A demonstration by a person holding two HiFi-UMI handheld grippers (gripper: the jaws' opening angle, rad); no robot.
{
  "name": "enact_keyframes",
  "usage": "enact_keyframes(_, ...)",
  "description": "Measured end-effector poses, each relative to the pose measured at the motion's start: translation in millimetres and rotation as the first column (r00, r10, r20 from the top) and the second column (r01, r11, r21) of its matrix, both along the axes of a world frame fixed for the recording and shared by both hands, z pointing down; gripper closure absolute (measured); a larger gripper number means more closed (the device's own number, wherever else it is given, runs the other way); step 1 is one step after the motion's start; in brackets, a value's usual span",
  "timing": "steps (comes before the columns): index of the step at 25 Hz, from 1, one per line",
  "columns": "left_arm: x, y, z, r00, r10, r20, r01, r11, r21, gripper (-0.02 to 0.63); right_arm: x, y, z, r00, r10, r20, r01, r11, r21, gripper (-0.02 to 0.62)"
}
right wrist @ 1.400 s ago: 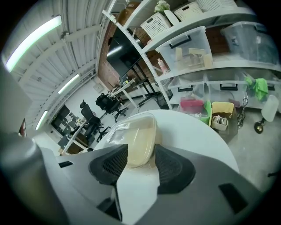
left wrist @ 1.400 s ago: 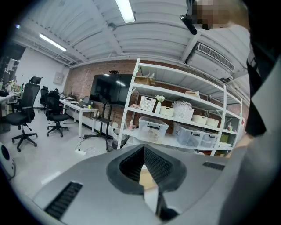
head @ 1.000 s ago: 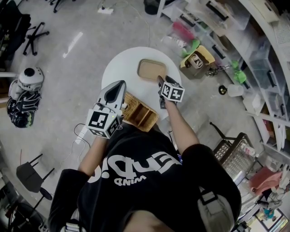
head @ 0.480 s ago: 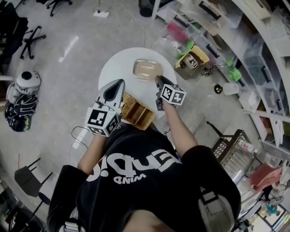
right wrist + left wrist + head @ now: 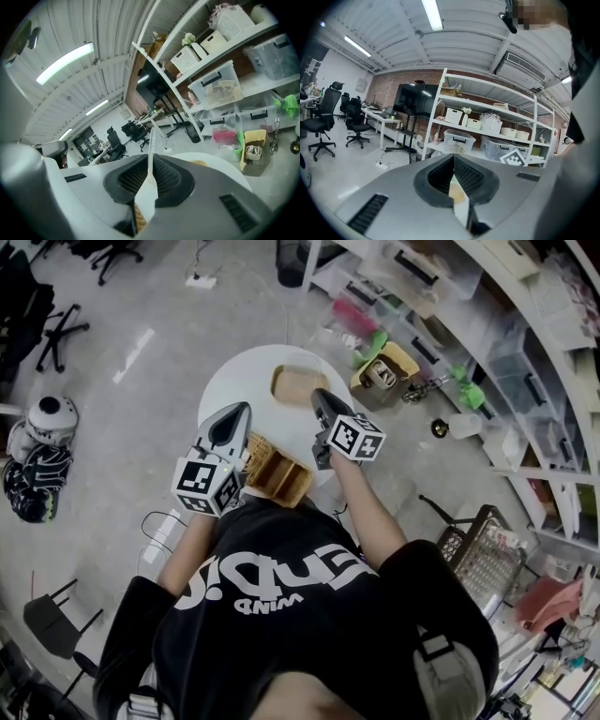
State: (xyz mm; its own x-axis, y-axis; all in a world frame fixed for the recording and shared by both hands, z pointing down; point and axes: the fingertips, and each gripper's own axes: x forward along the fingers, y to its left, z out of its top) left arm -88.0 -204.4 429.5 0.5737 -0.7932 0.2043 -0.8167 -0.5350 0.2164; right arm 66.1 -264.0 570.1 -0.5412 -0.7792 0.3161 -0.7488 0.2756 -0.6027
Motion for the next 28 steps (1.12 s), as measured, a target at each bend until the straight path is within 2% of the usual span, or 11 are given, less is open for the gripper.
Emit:
enact_keyframes(5,-1,-7,-2,1.000,-0.002,0.006,0.002,1.000,0.008,0.606,6,-2,-57,1.000,0.014,-0.023,-0.010,0.991,0.133,0.565)
enact_keyframes(9,-5,-8,-5,1.000,0.007,0.000,-0.007,1.000,0.015,0.606,9,13,-106,0.997,0.035,-0.076,-0.015,0.969,0.248,0.565)
enact_keyframes(14,-9,-9,-13,0.999,0.047,0.004,-0.047,0.998,0.033,0.606,15,44,-150,0.986,0.114,-0.118,-0.068,0.939,0.338,0.565)
enact_keyframes(22,-9,2,-25,0.991,0.130,0.019,-0.131,0.989,0.067,0.606,20,111,-164,0.947,0.227,-0.228,-0.131,0.919,0.371,0.565)
enact_keyframes(28,-7,15,-24,0.992,0.121,0.020,-0.122,0.990,0.068,0.606,23,146,-155,0.934,0.251,-0.255,-0.149,0.920,0.362,0.565)
